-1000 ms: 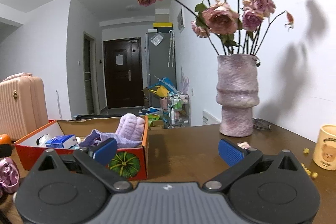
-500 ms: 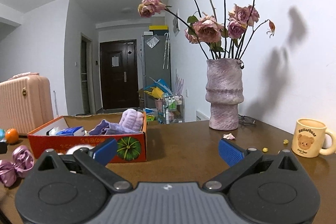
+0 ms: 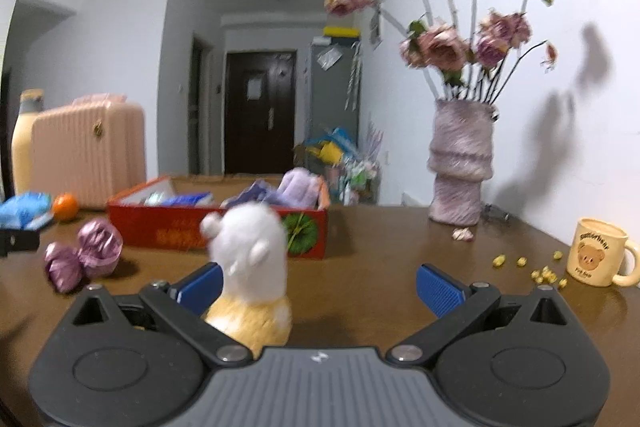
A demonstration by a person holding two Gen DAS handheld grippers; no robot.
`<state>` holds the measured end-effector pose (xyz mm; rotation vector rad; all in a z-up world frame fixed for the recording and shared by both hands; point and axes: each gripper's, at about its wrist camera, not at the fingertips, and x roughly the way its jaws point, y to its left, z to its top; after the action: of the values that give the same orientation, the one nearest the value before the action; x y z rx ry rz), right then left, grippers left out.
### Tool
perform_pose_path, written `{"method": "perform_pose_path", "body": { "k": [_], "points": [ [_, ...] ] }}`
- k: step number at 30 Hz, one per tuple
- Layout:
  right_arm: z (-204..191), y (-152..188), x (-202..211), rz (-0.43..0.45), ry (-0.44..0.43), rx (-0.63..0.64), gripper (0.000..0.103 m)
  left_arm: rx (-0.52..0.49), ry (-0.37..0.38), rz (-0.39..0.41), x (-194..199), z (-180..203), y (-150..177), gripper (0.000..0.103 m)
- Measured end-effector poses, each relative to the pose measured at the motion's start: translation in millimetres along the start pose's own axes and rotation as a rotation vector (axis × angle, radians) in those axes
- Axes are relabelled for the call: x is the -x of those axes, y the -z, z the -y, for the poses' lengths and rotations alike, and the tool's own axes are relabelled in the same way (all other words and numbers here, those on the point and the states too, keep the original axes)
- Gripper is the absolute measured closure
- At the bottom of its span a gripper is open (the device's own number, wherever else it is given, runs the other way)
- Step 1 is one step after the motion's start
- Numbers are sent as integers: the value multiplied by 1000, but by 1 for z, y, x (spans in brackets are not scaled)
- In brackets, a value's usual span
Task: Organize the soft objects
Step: 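Withdraw both grippers from the box toward the pink scrunchie and alpaca plush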
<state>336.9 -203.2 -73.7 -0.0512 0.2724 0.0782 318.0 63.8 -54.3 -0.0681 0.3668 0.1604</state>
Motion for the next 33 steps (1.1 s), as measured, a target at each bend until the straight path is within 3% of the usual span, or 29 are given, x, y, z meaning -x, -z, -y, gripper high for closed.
{"method": "perform_pose_path", "body": {
  "k": [8,16,19,22,23,33],
  "points": [
    [-19,7,-23,-151,-50,17,0,-6,19,-24,2,-12,3,0],
    [-36,8,-62,-260,11,-8,2,-1,21,-53,-5,-25,3,0],
    [-40,8,-74,-287,12,-12,14,1,19,-60,-7,-30,2,0],
    [-40,7,-83,-318,-12,-26,42,10,14,-73,-11,-35,2,0],
    [-40,8,-85,-326,-24,-31,47,14,13,-77,-12,-36,2,0],
    [-40,3,-80,-249,-37,-31,50,30,23,-99,-15,-41,2,0]
  ]
}}
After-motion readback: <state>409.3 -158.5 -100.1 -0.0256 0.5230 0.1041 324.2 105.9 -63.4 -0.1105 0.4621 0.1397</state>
